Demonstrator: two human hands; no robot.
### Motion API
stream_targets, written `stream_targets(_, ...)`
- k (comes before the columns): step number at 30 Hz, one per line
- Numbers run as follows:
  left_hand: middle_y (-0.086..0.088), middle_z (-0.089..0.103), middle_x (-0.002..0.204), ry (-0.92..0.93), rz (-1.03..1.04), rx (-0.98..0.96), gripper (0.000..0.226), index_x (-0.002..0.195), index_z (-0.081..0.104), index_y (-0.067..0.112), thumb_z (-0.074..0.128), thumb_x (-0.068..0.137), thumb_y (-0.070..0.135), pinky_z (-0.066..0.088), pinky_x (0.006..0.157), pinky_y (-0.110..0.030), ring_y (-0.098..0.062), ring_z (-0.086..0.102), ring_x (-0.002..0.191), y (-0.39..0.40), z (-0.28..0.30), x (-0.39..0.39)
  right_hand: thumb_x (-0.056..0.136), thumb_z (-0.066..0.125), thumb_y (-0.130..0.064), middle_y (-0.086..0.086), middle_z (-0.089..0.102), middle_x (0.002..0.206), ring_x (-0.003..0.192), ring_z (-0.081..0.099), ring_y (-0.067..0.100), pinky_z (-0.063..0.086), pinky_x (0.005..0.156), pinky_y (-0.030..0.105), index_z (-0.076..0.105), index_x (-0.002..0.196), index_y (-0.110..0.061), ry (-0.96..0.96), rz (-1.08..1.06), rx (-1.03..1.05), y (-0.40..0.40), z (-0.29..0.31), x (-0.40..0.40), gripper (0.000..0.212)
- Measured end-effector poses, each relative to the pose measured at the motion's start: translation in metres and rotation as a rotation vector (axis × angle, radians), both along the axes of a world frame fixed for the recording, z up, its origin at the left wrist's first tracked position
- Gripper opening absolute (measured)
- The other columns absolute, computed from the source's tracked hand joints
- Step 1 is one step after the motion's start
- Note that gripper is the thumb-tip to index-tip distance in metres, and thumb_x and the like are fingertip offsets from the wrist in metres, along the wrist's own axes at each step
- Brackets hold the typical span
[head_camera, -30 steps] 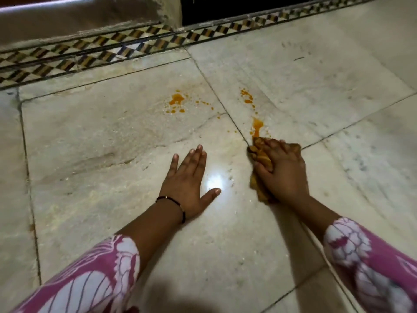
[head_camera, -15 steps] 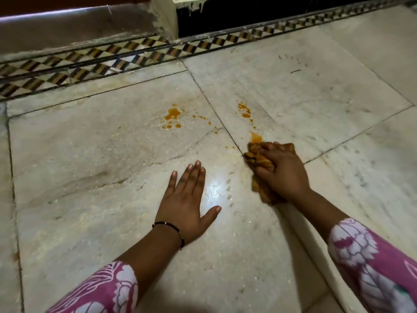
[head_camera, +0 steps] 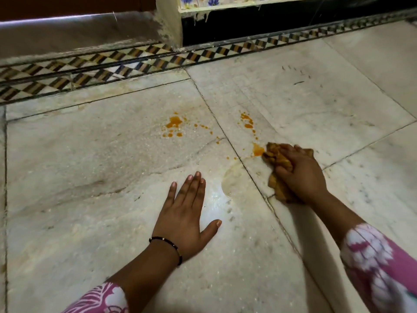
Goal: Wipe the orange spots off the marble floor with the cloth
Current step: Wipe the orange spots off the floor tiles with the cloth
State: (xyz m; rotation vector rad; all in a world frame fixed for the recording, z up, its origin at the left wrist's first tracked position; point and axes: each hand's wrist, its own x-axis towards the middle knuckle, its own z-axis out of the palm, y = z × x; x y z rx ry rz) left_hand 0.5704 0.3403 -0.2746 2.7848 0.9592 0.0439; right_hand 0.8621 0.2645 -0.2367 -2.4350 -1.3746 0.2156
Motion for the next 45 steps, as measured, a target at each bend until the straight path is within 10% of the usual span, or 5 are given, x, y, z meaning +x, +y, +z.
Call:
stream_targets(9,-0.008,0.009,0.157,0.012,-0.007,0.003,0.084,0.148,0.013,0.008,0.017,0.088,0.067,0.008,0.113,-0.045,-0.018,0.002,0.144,0.0,0.002,0.0,0.073,0.044,-0.049,-0.006,0.049,0.14,0.135,0.036,0.021,0.026,0.111,0.048,0.056,0.128,-0.028,0.037,0.411,-0.033,0.009,-0.001,-0.086,0.06)
stream_targets(25,-0.01,0.015,0.156,0.002,0.001,0.006,0.083,0.147,0.02,0.007,0.018,0.089,0.066,0.012,0.111,-0.046,-0.021,0.011,0.144,-0.001,0.003,0.0,0.072,0.043,-0.05,-0.007,0.05,0.139,0.137,0.033,0.018,0.02,0.113,0.047,0.055,0.128,-0.031,-0.015,0.454,-0.036,0.014,0.004,-0.105,0.061)
stream_targets(34,-0.011,0.009,0.157,-0.029,0.031,0.009,0.089,0.148,0.012,0.004,0.017,0.087,0.069,0.009,0.111,-0.044,-0.023,0.009,0.144,-0.001,0.002,0.0,0.073,0.05,-0.043,-0.003,0.046,0.143,0.138,0.031,0.027,0.023,0.111,0.051,0.051,0.132,-0.027,-0.005,0.107,-0.102,0.024,0.004,-0.039,0.062)
stream_targets(40,-0.019,-0.004,0.156,-0.029,0.145,-0.022,0.107,0.147,0.0,0.0,0.018,0.079,0.08,0.005,0.113,-0.048,-0.03,-0.003,0.144,-0.002,0.008,-0.001,0.082,0.047,-0.044,-0.008,0.034,0.151,0.143,0.016,0.019,0.005,0.116,0.045,0.04,0.139,-0.033,-0.078,0.421,-0.187,0.043,0.005,-0.108,0.059)
stream_targets(45,-0.02,-0.003,0.155,-0.032,0.144,-0.045,0.115,0.147,-0.003,0.0,0.019,0.074,0.086,0.002,0.113,-0.047,-0.032,-0.004,0.144,-0.002,0.003,-0.002,0.077,0.045,-0.044,-0.011,0.047,0.14,0.138,0.029,0.013,0.024,0.11,0.045,0.054,0.128,-0.029,-0.05,0.449,-0.022,-0.036,0.0,-0.098,0.054)
